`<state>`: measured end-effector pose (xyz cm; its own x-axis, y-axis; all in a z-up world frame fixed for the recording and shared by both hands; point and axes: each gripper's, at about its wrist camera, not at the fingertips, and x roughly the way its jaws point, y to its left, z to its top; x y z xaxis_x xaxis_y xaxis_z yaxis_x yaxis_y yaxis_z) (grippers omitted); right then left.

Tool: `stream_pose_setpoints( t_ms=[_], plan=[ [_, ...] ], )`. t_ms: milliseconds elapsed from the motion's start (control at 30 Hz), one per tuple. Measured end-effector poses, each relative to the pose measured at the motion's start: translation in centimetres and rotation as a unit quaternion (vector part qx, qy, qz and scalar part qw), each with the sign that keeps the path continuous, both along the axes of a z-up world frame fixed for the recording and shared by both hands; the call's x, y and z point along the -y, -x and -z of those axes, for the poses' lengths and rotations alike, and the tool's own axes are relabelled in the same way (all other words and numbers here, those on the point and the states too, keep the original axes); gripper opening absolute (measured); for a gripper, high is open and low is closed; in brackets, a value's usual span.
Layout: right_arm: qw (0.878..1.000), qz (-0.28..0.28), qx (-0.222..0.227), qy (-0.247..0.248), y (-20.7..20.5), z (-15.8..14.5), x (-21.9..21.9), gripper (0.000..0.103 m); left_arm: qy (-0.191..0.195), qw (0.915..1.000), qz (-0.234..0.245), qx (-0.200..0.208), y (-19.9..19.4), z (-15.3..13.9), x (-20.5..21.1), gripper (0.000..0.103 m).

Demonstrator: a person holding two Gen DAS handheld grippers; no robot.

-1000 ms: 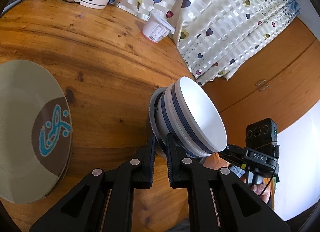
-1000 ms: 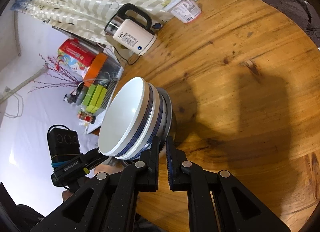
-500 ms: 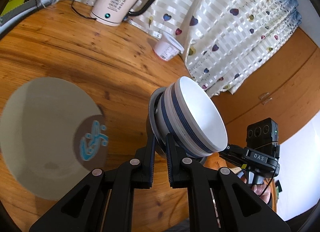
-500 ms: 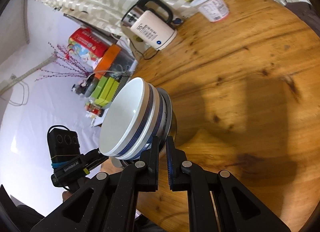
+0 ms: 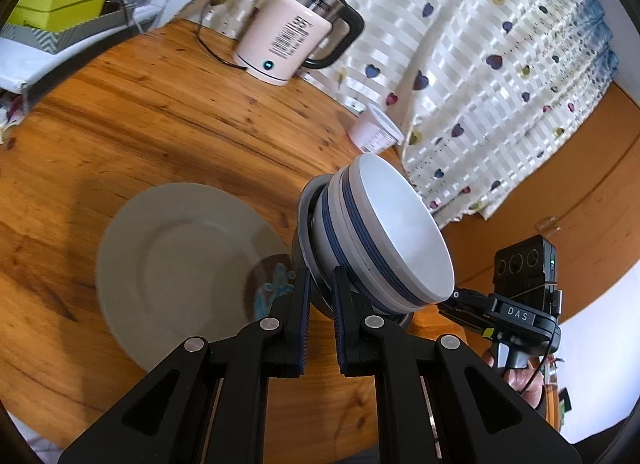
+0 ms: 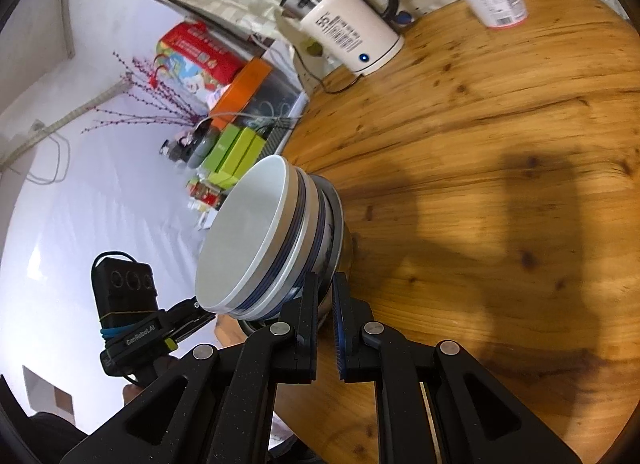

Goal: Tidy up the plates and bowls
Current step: 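Carry the nested bowls over the beige plate stack with the left gripper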

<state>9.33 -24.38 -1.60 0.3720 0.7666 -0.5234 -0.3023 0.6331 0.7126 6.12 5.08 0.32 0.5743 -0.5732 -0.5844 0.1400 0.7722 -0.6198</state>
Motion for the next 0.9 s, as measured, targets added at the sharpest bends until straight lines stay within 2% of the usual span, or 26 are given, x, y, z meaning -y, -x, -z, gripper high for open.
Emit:
stream_pose_setpoints(
  t_ms=[333, 900],
  plan=[
    [0.999, -0.038, -0.012, 0.006, -1.8, 0.9, -4.5, 0.007, -0.004, 0.9992, -0.039, -0.011, 0.8, 0.9, -3.2, 0.010],
    [0.997, -0.070, -0.027, 0.019, -2.8, 2.3, -8.4, 0.007, -0.002, 0.9970, -0.074, -0.024, 1.9, 2.4, -6.4, 0.010]
  ],
)
